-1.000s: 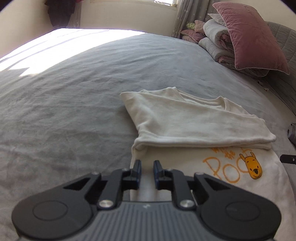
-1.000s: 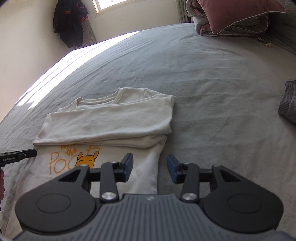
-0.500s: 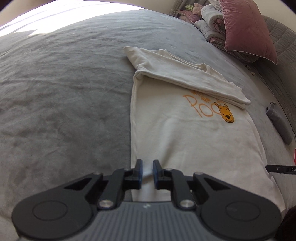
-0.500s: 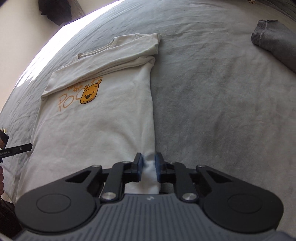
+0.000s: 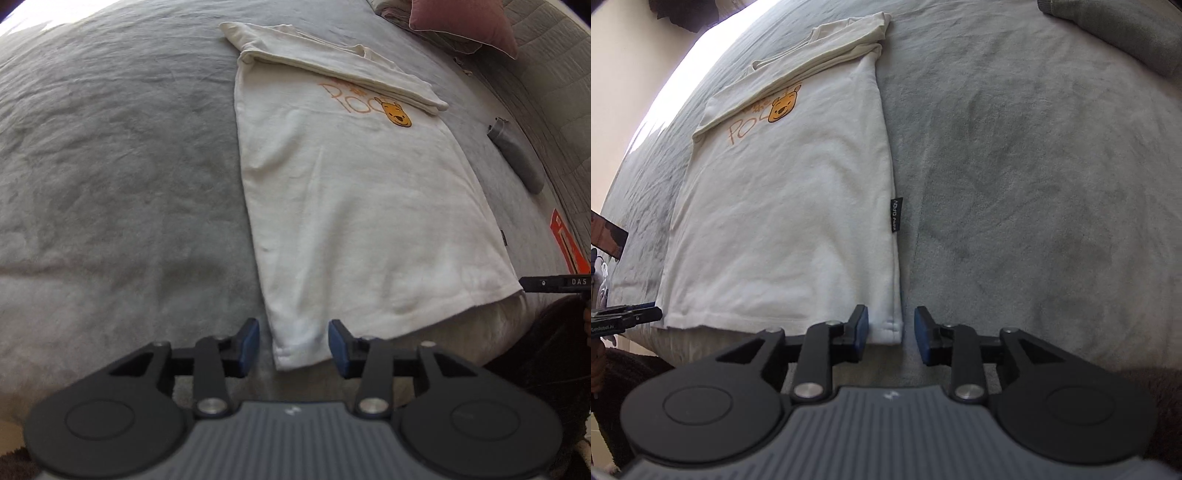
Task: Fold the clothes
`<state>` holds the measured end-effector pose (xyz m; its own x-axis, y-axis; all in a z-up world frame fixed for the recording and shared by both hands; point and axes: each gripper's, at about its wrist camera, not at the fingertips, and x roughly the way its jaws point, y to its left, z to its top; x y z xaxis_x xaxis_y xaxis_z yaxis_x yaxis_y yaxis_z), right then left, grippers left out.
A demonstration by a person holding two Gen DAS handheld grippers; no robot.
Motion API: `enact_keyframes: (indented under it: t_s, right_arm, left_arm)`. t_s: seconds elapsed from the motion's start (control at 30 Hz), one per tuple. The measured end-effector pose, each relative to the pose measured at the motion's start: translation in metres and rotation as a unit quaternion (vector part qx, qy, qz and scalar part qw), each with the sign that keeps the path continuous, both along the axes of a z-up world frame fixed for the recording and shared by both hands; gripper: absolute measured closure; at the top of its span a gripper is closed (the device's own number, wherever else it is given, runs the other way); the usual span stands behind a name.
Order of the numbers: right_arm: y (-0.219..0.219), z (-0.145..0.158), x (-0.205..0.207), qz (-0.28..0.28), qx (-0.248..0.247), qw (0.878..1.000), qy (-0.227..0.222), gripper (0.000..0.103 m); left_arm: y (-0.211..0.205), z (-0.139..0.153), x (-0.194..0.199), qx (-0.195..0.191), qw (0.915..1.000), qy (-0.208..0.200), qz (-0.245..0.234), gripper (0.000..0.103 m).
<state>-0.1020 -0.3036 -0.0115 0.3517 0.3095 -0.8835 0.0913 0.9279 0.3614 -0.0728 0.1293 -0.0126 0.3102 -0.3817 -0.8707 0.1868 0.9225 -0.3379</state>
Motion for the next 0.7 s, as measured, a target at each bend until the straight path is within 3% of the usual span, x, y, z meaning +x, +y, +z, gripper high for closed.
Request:
enact_keyframes:
  t_s: [0.17,0.3,0.4,0.47,0.7]
  right_arm:
    - [-0.007,-0.006,-0.002,-0.023,0.025,0.999,0.002,0.062]
    - [-0.002,-0.008,-0.001,-0.021,0.039,0.999,-0.003,0.062]
    - [0.002,-0.009,0.0,-0.02,0.05,0.999,-0.006,0.085]
    - [0.005,-0.008,0.001,-0.019,0.054,0.998,-0.011,0.094]
    - [-0.01,0.041,-0.006,-0.017,0.052,0.996,-0.064,0.094]
  left_arm:
    - [0.013,-0.007,0.002,-0.022,0.9989,0.017,0.038,0.059]
    - [0.002,-0.01,0.001,-0.008,0.9995,0.01,0.029,0.055]
    - [-0.009,-0.009,-0.006,0.016,0.9998,-0.013,0.002,0.056]
    - [-0.011,-0.005,-0.01,0.017,0.9995,-0.024,-0.008,0.093]
    - [0.011,0.038,-0.026,-0.048,0.9954,-0.082,0.015,0.095]
